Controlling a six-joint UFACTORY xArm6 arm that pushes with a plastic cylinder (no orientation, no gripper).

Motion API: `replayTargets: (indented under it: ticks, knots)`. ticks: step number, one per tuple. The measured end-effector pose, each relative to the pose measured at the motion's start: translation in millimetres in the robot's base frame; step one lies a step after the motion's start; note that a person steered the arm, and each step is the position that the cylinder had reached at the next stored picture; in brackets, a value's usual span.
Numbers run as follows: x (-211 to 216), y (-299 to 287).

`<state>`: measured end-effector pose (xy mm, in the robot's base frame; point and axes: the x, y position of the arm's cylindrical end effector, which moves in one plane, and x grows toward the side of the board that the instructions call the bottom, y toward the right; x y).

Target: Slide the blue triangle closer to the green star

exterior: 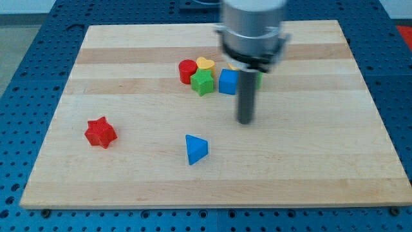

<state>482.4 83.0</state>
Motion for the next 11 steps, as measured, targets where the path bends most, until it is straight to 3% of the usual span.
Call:
replayTargets:
  ticks: [1,2,3,7,11]
  knots:
    - [50.1,14.8]
    - [89.9,-51.2]
    - [100.8,-121.9]
    - [-14.3,-122.2]
    - [-46.2,-128.8]
